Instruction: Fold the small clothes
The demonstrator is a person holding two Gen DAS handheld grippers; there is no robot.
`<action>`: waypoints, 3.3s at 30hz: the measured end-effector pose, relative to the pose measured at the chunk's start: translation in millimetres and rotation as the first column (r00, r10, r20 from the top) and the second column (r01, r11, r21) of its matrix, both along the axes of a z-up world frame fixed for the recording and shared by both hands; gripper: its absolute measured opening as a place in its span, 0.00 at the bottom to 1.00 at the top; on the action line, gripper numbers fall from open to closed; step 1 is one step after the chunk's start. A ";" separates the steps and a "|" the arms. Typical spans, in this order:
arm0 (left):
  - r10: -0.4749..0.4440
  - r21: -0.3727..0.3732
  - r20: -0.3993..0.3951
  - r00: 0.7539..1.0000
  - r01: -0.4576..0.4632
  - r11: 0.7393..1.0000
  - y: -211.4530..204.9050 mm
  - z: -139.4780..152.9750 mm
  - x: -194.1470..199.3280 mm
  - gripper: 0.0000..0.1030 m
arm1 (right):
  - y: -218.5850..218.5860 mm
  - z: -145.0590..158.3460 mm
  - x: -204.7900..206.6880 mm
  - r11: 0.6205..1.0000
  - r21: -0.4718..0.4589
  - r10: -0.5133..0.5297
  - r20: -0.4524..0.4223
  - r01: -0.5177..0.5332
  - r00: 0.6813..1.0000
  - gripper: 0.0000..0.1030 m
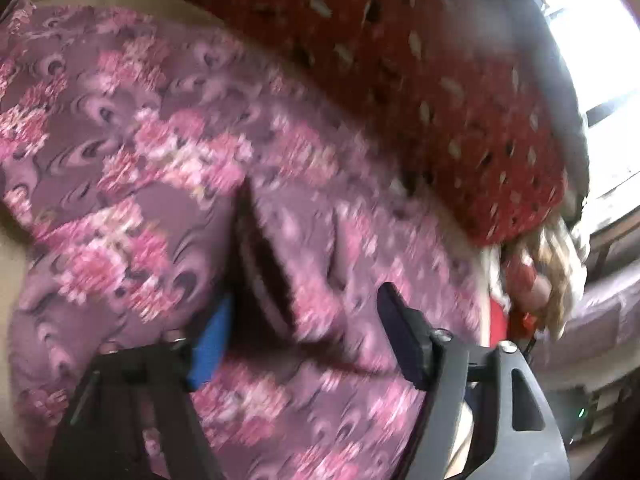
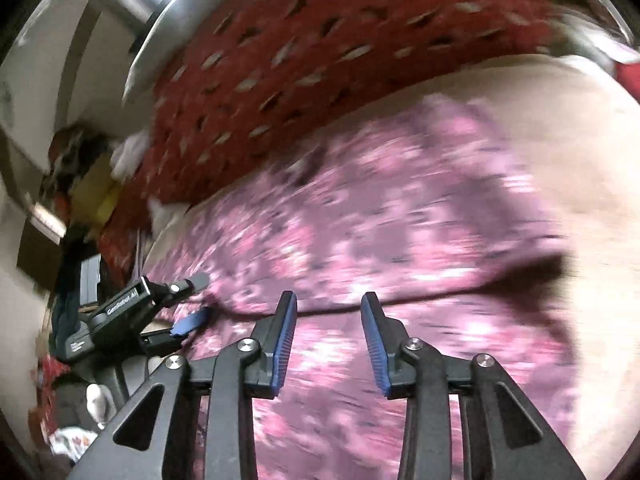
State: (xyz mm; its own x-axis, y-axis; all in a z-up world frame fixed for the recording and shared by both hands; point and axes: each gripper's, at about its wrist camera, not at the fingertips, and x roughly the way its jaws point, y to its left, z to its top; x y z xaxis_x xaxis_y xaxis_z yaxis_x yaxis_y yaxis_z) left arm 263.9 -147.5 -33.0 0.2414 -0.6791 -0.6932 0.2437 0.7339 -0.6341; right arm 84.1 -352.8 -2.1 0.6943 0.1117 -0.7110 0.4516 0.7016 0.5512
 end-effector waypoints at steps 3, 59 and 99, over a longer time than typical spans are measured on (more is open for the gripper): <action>0.009 -0.031 0.023 1.000 -0.008 0.999 -1.8 4.0 3.1 0.04 | -29.9 8.1 -25.1 0.995 -0.016 -0.098 0.007 0.098 0.995 0.36; 0.605 0.164 -0.062 0.794 -0.590 0.790 331.6 26.0 131.2 0.56 | 148.4 -52.6 170.2 0.939 -0.175 0.313 0.085 -0.295 0.946 0.24; 0.050 -0.368 -0.393 0.918 -0.207 0.907 79.0 60.7 88.0 0.05 | 44.1 -26.5 87.4 0.963 -0.240 0.110 -0.050 -0.119 0.993 0.32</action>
